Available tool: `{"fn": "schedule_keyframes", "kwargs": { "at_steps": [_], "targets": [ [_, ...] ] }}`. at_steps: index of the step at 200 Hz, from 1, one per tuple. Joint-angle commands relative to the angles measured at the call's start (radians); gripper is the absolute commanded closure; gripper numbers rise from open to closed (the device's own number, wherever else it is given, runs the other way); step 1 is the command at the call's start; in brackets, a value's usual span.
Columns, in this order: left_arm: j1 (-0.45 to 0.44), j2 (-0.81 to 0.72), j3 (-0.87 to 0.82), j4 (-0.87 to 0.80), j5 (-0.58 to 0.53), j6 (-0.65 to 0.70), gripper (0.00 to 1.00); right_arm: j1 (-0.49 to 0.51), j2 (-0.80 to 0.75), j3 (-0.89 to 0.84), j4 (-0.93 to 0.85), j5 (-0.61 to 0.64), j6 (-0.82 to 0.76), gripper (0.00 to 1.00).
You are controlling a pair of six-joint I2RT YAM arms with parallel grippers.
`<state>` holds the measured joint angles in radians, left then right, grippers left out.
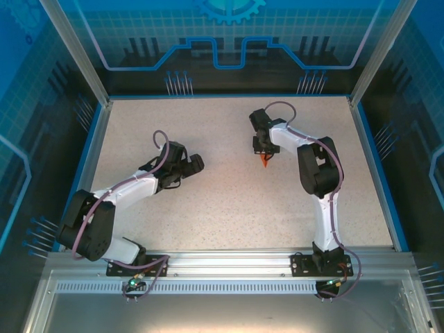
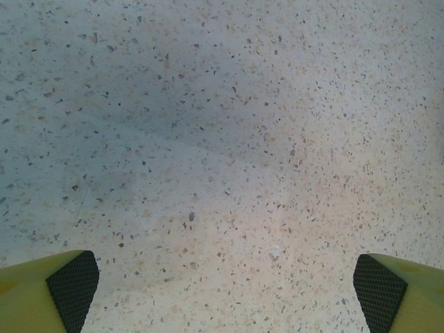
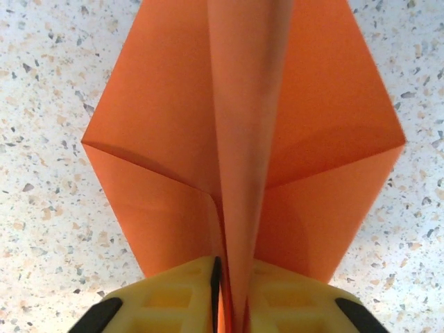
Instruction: Fold a paper plane with a square sheet of paper (pick it up from the middle)
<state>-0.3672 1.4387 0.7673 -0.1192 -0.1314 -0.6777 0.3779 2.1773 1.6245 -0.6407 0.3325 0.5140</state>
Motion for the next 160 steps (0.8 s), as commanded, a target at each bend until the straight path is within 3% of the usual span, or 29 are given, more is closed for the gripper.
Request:
{"fn": "schedule_keyframes", "kwargs": {
  "at_steps": [1,35,63,133,145,160],
  "targets": [
    [0.008,-0.029,-0.013,-0.025,-0.024,0.020,0.01,-0.016,0.019,0.027,-0.031,-0.013,-0.006,0.80],
    [0.010,-0.046,-0.008,-0.046,-0.034,0.023,0.01,-0.016,-0.047,0.028,-0.043,-0.025,-0.003,0.72],
    [0.014,-0.084,0.006,-0.091,-0.068,0.037,0.02,-0.015,-0.193,-0.014,-0.036,-0.023,0.000,0.60],
    [0.087,-0.218,0.030,-0.178,-0.186,0.128,0.01,-0.069,-0.663,-0.323,0.104,0.149,0.015,0.17],
    [0.113,-0.244,0.019,-0.164,-0.203,0.155,0.02,-0.098,-0.748,-0.405,0.153,0.189,0.002,0.02],
    [0.157,-0.272,-0.012,-0.120,-0.231,0.193,0.02,-0.145,-0.831,-0.502,0.203,0.230,-0.018,0.01]
  ]
}}
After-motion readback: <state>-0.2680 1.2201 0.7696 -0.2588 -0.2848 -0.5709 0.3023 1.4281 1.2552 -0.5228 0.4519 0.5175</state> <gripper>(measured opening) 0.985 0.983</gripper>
